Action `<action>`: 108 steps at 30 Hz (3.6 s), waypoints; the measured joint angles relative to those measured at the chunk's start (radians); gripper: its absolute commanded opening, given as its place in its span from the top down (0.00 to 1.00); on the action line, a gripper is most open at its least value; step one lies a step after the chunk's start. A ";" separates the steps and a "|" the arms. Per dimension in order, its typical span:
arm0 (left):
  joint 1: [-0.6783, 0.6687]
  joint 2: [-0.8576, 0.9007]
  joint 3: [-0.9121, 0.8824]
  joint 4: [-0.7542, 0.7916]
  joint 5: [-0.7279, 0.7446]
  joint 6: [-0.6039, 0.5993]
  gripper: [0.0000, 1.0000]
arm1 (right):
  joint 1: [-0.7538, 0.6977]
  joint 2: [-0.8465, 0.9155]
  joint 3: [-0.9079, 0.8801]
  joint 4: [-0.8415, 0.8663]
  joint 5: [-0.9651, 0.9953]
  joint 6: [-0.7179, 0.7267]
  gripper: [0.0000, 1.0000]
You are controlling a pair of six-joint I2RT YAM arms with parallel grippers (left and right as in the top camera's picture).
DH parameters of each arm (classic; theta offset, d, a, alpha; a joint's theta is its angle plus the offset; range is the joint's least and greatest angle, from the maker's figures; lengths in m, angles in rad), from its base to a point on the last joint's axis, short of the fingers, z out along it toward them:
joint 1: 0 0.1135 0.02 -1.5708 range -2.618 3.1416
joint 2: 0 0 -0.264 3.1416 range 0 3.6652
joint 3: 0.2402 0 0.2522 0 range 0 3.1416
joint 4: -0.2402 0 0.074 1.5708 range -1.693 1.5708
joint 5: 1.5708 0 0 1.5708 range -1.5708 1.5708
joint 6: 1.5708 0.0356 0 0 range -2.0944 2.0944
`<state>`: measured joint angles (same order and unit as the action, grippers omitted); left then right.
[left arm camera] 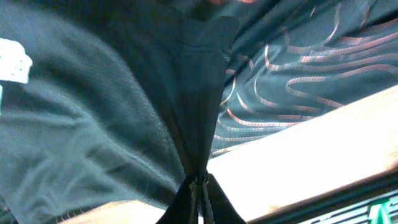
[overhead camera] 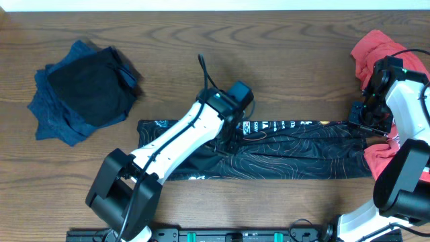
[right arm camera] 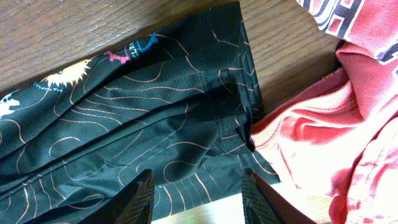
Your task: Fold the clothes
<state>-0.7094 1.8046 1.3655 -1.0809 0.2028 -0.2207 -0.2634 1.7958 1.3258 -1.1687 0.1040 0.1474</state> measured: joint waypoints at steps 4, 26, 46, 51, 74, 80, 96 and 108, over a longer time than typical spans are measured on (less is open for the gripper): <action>-0.007 0.002 -0.005 -0.004 0.000 -0.003 0.84 | 0.000 0.000 0.000 -0.001 0.000 0.000 0.55; 0.085 0.002 -0.005 0.042 -0.075 -0.061 0.77 | -0.143 0.000 -0.065 0.035 -0.035 -0.008 0.60; 0.085 0.002 -0.005 0.049 -0.075 -0.068 0.78 | -0.338 0.000 -0.307 0.355 -0.051 0.063 0.60; 0.085 0.002 -0.005 0.049 -0.075 -0.068 0.77 | -0.426 -0.001 -0.311 0.362 0.035 0.160 0.58; 0.085 0.002 -0.005 0.048 -0.075 -0.068 0.77 | -0.395 -0.015 -0.147 0.263 -0.392 -0.138 0.34; 0.085 0.002 -0.005 0.048 -0.075 -0.068 0.77 | -0.352 -0.015 -0.188 0.320 -0.348 -0.172 0.25; 0.085 0.002 -0.005 0.051 -0.076 -0.068 0.77 | -0.340 -0.053 -0.377 0.475 -0.324 -0.214 0.34; 0.085 0.002 -0.005 0.057 -0.076 -0.068 0.77 | -0.330 -0.056 -0.382 0.423 -0.331 -0.215 0.45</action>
<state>-0.6247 1.8065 1.3605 -1.0241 0.1272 -0.2882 -0.5938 1.7397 0.9440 -0.7460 -0.2268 -0.0677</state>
